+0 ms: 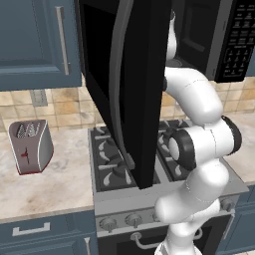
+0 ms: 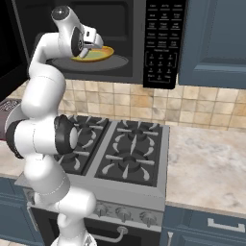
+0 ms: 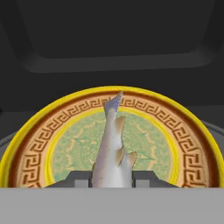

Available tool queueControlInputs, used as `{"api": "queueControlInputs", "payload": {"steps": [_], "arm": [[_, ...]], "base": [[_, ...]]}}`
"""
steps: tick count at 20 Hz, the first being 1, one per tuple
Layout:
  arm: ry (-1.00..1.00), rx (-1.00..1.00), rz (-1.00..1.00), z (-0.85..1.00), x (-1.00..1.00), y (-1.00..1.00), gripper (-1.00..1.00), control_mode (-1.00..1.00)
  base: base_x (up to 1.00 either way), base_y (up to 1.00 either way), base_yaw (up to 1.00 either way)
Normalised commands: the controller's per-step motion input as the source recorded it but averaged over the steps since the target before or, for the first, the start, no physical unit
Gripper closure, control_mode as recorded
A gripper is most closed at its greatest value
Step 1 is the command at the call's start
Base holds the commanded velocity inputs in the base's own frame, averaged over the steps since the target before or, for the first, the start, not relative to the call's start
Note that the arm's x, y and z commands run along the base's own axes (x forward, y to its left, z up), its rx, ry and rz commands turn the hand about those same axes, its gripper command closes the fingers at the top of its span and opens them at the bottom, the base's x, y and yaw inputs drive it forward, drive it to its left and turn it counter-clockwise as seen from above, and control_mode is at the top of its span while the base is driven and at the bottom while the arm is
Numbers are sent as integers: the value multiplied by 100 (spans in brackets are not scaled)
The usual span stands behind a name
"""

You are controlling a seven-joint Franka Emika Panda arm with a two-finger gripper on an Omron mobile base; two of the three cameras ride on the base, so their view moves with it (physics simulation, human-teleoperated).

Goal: Transport the fish from the fridge to the microwave and turn on the microwave.

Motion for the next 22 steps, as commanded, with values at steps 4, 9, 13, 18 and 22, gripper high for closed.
{"api": "queueControlInputs", "payload": {"steps": [4, 9, 13, 18, 22], "arm": [[0, 0, 0, 0, 16, 0, 100, -100], [0, 0, 0, 0, 6, 0, -100, -100], [0, 0, 0, 0, 1, 0, -100, -100], [0, 0, 0, 0, 0, 0, -100, -100], [0, 0, 0, 0, 0, 0, -100, -100]], "base": [[0, 0, 0], [0, 0, 0], [0, 0, 0], [0, 0, 0], [0, 0, 0]]}}
